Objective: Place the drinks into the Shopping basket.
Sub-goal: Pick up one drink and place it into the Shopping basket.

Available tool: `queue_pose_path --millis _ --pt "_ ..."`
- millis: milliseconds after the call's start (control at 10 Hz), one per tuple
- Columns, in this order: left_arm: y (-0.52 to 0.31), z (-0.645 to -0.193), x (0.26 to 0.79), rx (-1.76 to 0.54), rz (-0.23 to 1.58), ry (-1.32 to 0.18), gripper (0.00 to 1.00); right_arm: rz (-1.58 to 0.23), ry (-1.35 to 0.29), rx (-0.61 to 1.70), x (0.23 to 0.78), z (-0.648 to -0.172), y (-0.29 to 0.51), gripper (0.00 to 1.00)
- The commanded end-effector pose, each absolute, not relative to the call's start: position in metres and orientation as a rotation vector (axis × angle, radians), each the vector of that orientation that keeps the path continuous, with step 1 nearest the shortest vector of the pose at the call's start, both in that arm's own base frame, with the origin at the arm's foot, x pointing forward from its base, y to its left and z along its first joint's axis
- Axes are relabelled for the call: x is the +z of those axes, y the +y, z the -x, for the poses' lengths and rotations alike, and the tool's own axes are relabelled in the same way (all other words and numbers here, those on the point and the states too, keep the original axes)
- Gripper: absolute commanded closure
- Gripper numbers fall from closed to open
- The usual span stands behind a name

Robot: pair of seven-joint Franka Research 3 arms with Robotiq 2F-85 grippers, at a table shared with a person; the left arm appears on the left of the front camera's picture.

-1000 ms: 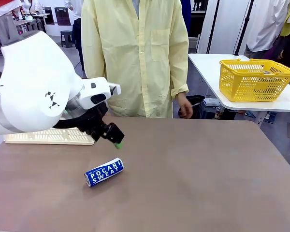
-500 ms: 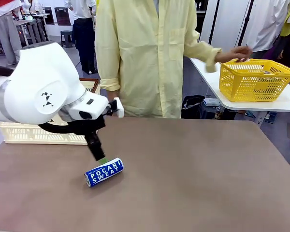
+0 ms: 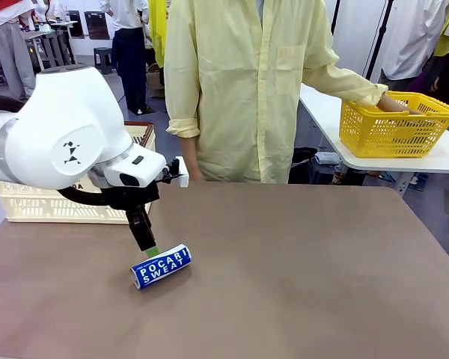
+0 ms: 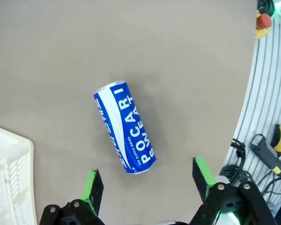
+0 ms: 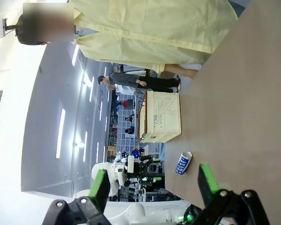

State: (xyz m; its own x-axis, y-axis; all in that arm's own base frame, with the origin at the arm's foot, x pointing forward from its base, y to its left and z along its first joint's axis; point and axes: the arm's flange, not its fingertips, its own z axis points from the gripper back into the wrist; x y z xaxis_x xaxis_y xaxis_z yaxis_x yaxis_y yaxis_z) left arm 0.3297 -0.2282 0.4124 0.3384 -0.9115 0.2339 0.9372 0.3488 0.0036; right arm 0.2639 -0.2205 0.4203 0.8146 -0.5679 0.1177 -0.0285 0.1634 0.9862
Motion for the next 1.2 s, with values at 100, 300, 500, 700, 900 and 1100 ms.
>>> queue_pose_path --millis 100,300,500,700,900,1100 --pt "-0.229 -0.352 0.382 -1.180 0.138 -0.177 0.00 -1.385 -0.524 -0.426 0.425 -0.264 -0.221 0.00" --pt "-0.235 -0.363 0.341 -1.148 0.104 -0.162 0.00 -1.385 -0.524 -0.426 0.425 -0.264 -0.221 0.00" --pt "-0.245 -0.366 0.316 -1.190 0.114 -0.150 0.00 -1.385 -0.524 -0.426 0.425 -0.264 -0.221 0.00" --pt "-0.253 -0.369 0.302 -1.188 0.104 -0.113 0.00 -1.385 -0.524 -0.426 0.425 -0.264 -0.221 0.00" --pt "-0.257 -0.372 0.290 -1.188 0.111 -0.072 0.00 -1.385 -0.524 -0.426 0.425 -0.264 -0.221 0.00" --pt "-0.259 -0.374 0.287 -1.182 0.104 -0.065 0.04 -1.385 -0.524 -0.426 0.425 -0.264 -0.221 0.00"
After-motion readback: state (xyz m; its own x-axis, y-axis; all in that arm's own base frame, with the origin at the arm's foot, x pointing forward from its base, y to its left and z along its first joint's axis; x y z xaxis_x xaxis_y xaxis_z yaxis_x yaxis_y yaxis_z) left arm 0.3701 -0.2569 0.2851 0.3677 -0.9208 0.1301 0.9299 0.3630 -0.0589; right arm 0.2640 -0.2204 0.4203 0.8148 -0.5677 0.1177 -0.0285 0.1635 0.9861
